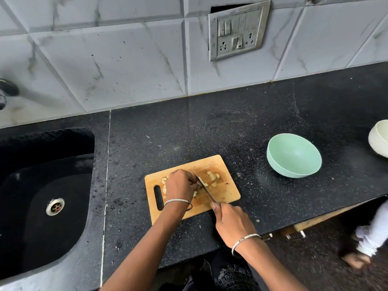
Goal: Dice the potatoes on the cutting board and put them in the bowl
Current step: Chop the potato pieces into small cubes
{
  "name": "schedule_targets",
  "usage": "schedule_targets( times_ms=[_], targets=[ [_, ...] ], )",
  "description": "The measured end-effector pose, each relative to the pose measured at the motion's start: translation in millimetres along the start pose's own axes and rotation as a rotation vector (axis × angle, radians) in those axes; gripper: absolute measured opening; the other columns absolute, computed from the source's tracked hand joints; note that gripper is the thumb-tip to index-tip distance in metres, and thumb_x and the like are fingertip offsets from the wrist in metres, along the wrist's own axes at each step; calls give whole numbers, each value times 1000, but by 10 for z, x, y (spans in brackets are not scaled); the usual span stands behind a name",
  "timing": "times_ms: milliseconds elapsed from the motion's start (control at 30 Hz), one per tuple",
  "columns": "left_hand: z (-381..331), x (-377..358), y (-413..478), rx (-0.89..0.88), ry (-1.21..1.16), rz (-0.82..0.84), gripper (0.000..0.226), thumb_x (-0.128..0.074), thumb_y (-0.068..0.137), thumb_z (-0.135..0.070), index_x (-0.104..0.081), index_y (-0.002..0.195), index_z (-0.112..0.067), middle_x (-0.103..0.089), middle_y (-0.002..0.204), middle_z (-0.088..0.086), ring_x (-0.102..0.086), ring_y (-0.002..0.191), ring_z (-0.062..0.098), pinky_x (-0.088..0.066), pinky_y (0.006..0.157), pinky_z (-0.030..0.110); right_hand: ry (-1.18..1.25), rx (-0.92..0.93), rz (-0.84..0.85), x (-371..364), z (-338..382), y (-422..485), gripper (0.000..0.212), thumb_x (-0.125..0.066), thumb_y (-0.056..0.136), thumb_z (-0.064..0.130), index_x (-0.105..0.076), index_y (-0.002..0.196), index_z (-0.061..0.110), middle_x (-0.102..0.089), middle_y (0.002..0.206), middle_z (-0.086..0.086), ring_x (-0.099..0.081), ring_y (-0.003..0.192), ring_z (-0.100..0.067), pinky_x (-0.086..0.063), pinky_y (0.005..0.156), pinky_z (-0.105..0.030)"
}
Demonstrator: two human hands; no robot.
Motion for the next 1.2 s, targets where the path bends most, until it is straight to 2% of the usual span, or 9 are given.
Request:
schedule_targets(
  times_ms=[133,300,433,600,767,867,967,1067,1200],
  targets=[
    [4,-6,9,2,2,0,8,-80,74,-19,-77,82,-19,-71,79,-2,-55,65,9,-37,59,20,-37,-48,12,-14,9,47,46,-26,102,51,-57,101,18,-65,104,-10,-62,98,-37,-46,73,-40],
    [35,-27,37,-18,47,2,4,-79,71,-15,-78,74,-18,-73,73,-2,-66,75,17,-51,64,27,-233,10,-64,-109,123,-55,45,-23,103,48,-52,115,16,-68,106,-10,-65,102,-33,-43,67,-38],
    [28,-14,28,-52,121,-120,10,-70,78,-12,-76,80,-20,-71,86,0,-64,85,21,-51,69,31,-75,14,4,41,19,-20,47,-23,103,50,-58,107,19,-66,101,-11,-63,96,-37,-44,71,-40],
    [84,13,81,-98,137,-174,23,-68,75,-7,-73,90,-23,-71,97,3,-62,93,26,-49,77,34,-25,24,-71,166,-77,6,48,-22,102,53,-58,99,20,-66,95,-9,-63,91,-35,-39,65,-38],
    [55,2,41,-271,131,-153,31,-66,75,-9,-68,98,-30,-65,105,-2,-55,99,24,-45,83,34,-61,-19,-31,70,-95,-7,50,-22,101,53,-59,100,19,-66,99,-10,-63,93,-36,-45,71,-40],
    [2,-4,21,-397,235,-25,37,-62,76,-8,-67,95,-40,-59,112,-13,-50,106,18,-45,81,36,-53,3,12,15,-20,-45,50,-23,101,53,-58,104,18,-65,102,-11,-62,98,-37,-47,76,-42],
    [29,-4,30,-416,381,80,28,-60,82,-20,-67,97,-42,-55,121,-16,-45,117,16,-38,87,37,-54,38,-2,16,11,-77,48,-24,101,54,-58,105,20,-66,102,-10,-61,98,-36,-47,76,-42],
    [75,52,64,-397,428,26,18,-63,82,-31,-69,96,-40,-57,120,-14,-46,118,16,-35,88,38,-75,95,-48,93,-29,-96,47,-24,99,58,-57,104,25,-66,95,-7,-62,92,-34,-47,70,-41],
    [117,110,131,-340,428,-45,15,-60,85,-26,-71,89,-36,-61,110,-13,-50,109,19,-37,83,38,-89,113,-80,267,-180,-119,45,-27,96,64,-56,92,30,-61,82,-3,-62,87,-32,-45,64,-38]
  ],
)
Point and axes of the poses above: each hand's wrist, its own y-axis towards the middle knuckle, its own x-axis out of the back of the hand, z = x × y, the point moved 2 cm from there along y, towards the middle knuckle
